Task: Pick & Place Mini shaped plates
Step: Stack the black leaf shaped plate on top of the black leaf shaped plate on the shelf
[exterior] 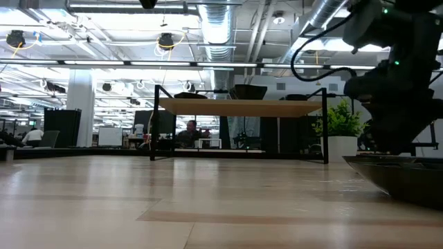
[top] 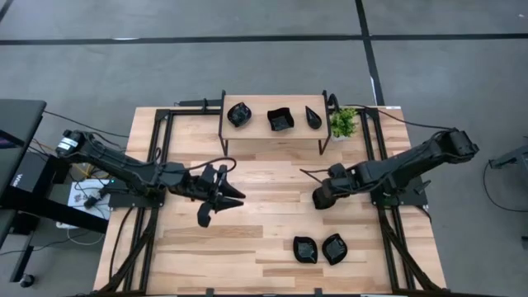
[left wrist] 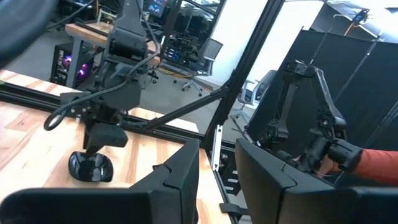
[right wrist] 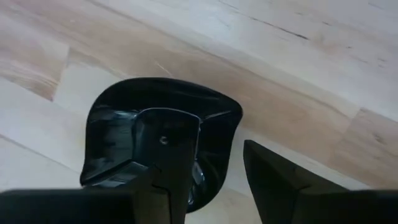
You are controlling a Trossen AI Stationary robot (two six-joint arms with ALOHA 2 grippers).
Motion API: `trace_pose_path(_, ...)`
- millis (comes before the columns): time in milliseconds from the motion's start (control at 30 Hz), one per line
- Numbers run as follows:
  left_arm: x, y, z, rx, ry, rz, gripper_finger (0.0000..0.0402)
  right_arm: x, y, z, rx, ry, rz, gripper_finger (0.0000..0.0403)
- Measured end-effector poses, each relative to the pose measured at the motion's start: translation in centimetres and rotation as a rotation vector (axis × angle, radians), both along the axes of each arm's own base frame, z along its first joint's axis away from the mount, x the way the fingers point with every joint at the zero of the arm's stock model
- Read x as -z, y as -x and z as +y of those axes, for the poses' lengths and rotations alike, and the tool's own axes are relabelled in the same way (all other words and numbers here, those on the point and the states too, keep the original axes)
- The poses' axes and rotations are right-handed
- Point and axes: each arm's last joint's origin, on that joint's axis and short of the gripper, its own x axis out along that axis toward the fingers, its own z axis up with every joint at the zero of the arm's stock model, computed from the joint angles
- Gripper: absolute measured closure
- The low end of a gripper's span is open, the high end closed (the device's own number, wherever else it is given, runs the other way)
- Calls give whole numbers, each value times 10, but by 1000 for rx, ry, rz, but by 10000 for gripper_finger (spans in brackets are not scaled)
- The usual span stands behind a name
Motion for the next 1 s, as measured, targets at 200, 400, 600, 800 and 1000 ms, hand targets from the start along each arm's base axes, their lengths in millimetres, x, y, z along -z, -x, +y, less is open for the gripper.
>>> trace_pose_path(200,0,1,-2,11,0,0,295,10,1,1,9,-42,-26,271)
trace_pose_path(400,0,1,-2,10,0,0,295,12,0,2,2,-65,-52,285)
trace_pose_path(600,0,1,-2,9,0,0,295,11,-1,2,0,-66,-60,308)
trace_pose_path(800,0,1,-2,9,0,0,295,11,-1,2,-1,-68,-66,338)
trace_pose_path(1000,0,1,-2,9,0,0,295,11,-2,2,-1,-69,-71,376)
